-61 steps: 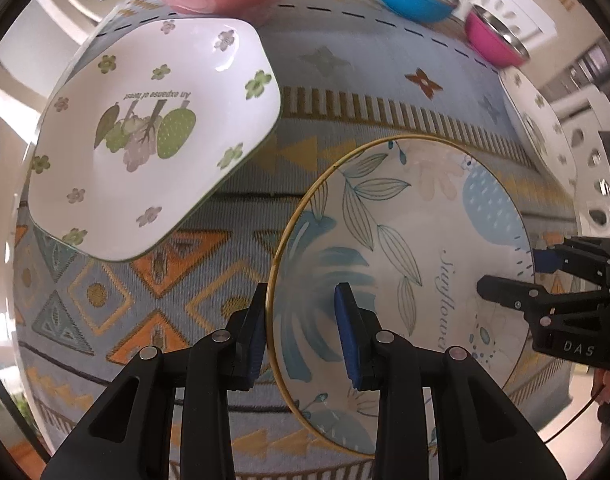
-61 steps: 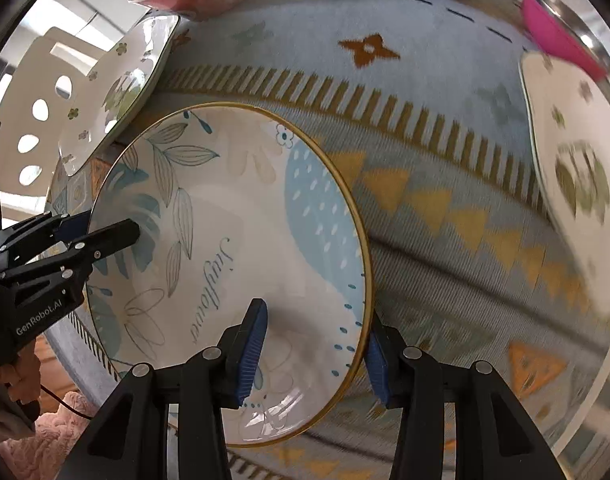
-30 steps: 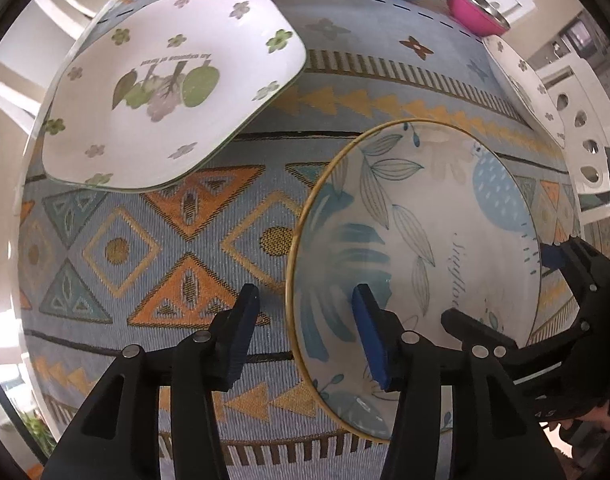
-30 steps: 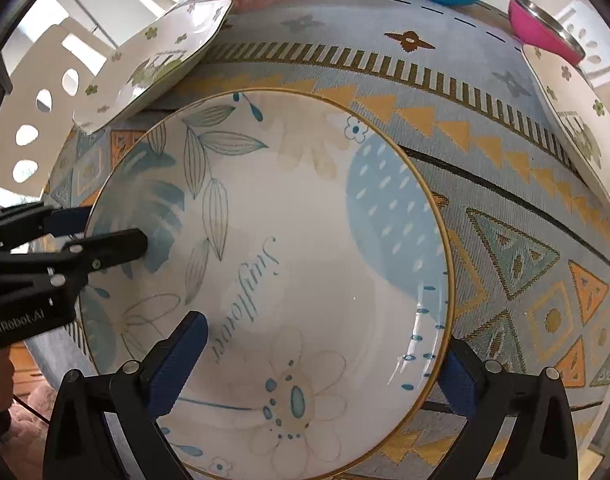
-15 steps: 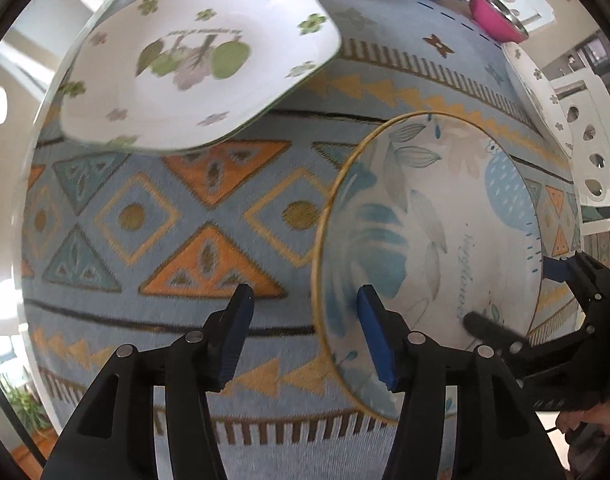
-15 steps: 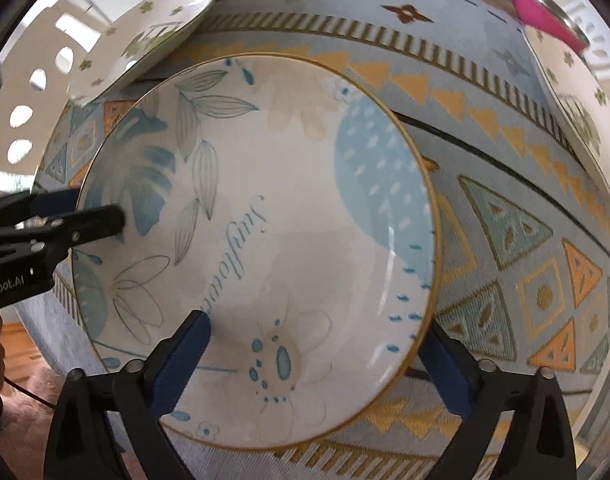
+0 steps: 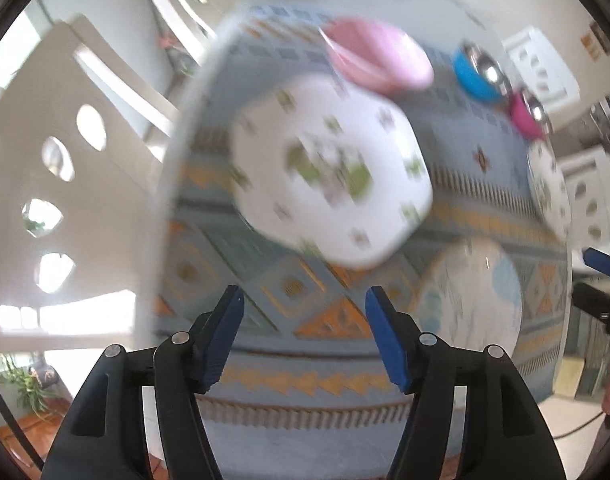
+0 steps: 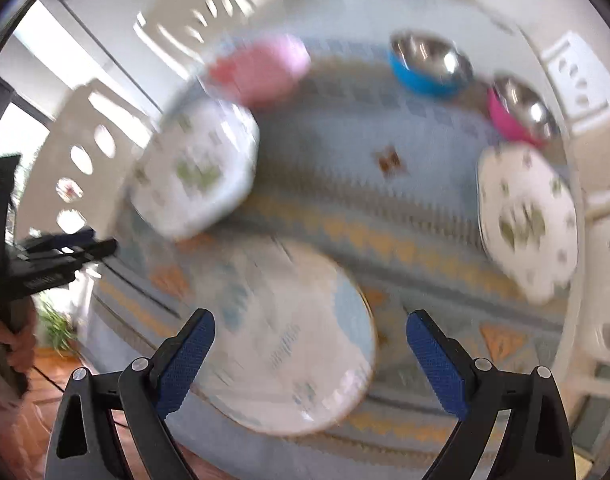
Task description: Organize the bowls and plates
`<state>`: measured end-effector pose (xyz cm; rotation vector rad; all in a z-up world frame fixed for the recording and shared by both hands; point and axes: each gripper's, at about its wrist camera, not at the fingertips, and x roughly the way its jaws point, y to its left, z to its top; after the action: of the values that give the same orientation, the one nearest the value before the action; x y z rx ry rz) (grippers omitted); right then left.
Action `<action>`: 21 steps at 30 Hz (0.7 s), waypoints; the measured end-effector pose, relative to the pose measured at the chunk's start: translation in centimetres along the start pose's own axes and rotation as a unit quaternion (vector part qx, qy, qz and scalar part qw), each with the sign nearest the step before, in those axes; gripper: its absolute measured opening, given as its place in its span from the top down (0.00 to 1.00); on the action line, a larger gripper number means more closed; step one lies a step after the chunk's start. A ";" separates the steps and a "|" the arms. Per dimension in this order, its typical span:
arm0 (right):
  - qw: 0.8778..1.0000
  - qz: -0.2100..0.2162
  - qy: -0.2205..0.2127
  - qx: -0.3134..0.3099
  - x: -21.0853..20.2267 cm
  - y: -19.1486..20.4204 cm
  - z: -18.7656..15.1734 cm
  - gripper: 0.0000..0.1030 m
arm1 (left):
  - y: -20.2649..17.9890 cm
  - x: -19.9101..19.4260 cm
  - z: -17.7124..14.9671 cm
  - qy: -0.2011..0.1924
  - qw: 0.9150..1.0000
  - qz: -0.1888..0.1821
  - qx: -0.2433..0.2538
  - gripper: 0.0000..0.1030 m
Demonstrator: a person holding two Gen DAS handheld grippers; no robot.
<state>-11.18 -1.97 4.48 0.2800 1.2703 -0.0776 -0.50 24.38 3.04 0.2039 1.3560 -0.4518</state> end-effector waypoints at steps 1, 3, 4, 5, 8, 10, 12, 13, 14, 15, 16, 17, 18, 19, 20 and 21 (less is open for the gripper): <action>1.000 0.012 -0.009 0.000 -0.5 0.5 1.5 0.06 | 0.6 -0.5 1.0 -0.015 1.000 0.004 -0.003 0.38; 0.999 0.025 -0.026 -0.003 -0.3 2.0 3.9 0.06 | 1.8 -0.6 2.4 -0.033 0.999 0.001 -0.011 0.34; 0.999 0.028 -0.031 -0.003 0.5 2.7 5.1 0.06 | 2.4 -0.2 3.3 -0.037 0.999 -0.001 -0.019 0.34; 0.999 0.030 -0.034 -0.001 1.1 3.1 6.1 0.06 | 2.7 0.5 4.0 -0.036 0.999 0.000 -0.027 0.34; 0.999 0.025 -0.022 0.022 5.2 4.1 8.6 0.06 | 3.2 3.4 5.5 -0.028 0.998 0.005 -0.047 0.34; 0.999 0.010 -0.005 0.033 8.0 4.2 9.3 0.06 | 3.6 5.2 6.0 -0.021 0.998 0.001 -0.056 0.34; 0.999 -0.002 0.009 0.033 10.5 4.7 10.0 0.06 | 3.9 6.6 6.3 -0.022 0.998 -0.007 -0.064 0.34; 0.999 -0.005 0.016 0.030 12.0 5.0 10.4 0.06 | 4.1 7.3 6.4 -0.022 0.997 -0.011 -0.067 0.34; 0.999 -0.008 0.021 0.029 12.8 5.1 10.5 0.06 | 4.1 8.0 6.6 -0.019 0.997 -0.013 -0.070 0.34; 0.999 -0.015 0.029 0.029 13.9 5.2 10.8 0.06 | 4.2 8.6 6.7 -0.017 0.997 -0.014 -0.074 0.34; 0.999 -0.026 0.035 0.028 15.0 5.3 11.2 0.06 | 4.3 9.3 6.8 -0.016 0.997 -0.014 -0.077 0.34; 0.998 -0.032 0.036 0.026 15.6 5.3 11.4 0.06 | 4.4 9.6 6.9 -0.014 0.996 -0.014 -0.081 0.34; 0.998 -0.037 0.036 0.026 16.1 5.3 11.6 0.06 | 4.5 10.2 7.0 -0.014 0.996 -0.011 -0.089 0.34; 0.998 -0.042 0.036 0.026 16.5 5.3 11.8 0.06 | 4.6 10.3 6.9 -0.016 0.996 -0.010 -0.092 0.34; 0.998 -0.047 0.039 0.027 17.0 5.2 12.0 0.06 | 4.7 10.7 6.9 -0.018 0.995 -0.009 -0.096 0.34; 0.997 -0.052 0.045 0.031 17.7 5.0 12.2 0.06 | 4.7 10.9 7.0 -0.017 0.995 -0.007 -0.098 0.34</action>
<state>6.49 1.52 -8.21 0.2726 1.3740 -0.1955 9.31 23.76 -6.67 0.0258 1.3592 -0.3303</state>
